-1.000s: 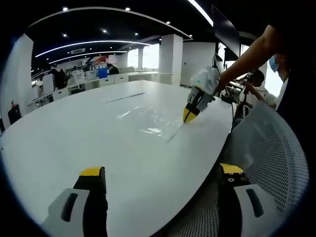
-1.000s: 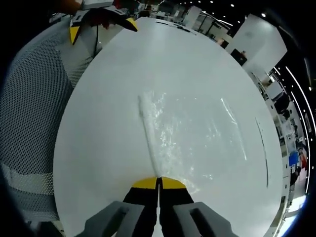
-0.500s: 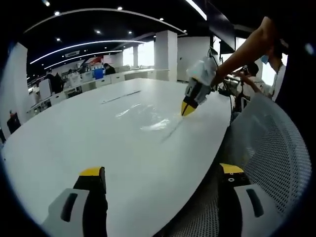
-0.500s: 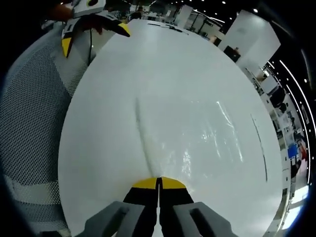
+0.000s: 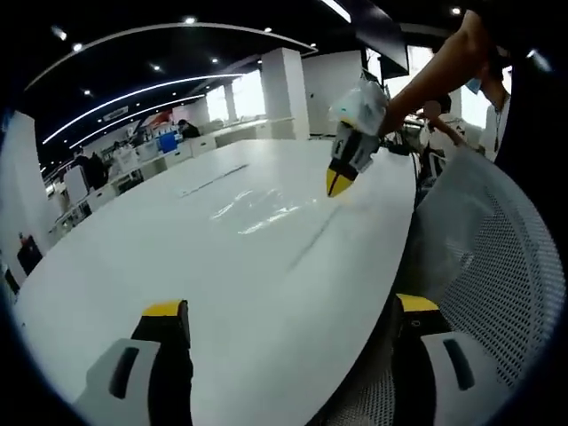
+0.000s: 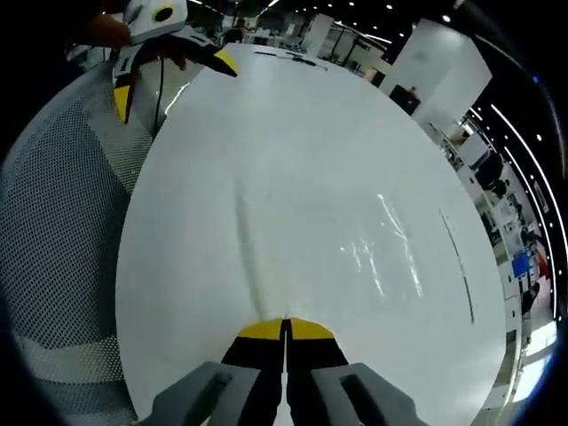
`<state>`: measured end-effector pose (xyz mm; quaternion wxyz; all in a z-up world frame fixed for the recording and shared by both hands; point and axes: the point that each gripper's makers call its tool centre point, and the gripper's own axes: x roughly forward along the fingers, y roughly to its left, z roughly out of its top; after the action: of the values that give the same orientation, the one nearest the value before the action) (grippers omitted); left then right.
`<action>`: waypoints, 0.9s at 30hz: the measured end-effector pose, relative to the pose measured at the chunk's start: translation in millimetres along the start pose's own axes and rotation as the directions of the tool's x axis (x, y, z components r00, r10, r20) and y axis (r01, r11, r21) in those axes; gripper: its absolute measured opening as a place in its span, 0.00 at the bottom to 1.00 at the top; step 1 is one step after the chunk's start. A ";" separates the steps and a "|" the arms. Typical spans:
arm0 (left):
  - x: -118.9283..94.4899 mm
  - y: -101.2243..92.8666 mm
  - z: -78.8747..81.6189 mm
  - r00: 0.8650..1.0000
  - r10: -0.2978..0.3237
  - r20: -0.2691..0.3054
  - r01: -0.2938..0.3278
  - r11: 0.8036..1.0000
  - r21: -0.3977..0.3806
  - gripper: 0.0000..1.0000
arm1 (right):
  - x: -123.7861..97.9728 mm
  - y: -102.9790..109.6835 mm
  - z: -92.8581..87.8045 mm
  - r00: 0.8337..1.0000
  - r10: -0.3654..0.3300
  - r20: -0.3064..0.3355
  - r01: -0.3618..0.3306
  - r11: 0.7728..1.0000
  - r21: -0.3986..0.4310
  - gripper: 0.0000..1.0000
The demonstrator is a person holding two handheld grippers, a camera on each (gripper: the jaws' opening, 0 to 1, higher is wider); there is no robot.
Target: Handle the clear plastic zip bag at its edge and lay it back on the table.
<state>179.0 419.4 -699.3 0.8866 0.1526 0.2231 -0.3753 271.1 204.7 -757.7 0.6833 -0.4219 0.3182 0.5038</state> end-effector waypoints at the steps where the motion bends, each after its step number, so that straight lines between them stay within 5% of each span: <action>1: 0.3 0.5 -0.1 1.000 -0.002 -0.002 0.002 1.000 0.005 0.94 | -0.3 -0.3 -0.2 1.000 -0.002 0.001 0.002 1.000 0.002 0.00; 27: 27.7 9.1 20.5 0.999 -0.010 -0.032 0.015 0.988 0.156 0.67 | -17.4 9.9 14.4 1.000 0.009 0.018 -0.009 1.000 0.023 0.00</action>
<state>208.6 400.0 -695.0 0.8659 0.2262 0.2078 -0.3948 256.8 211.7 -738.9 0.6886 -0.4082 0.3197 0.5069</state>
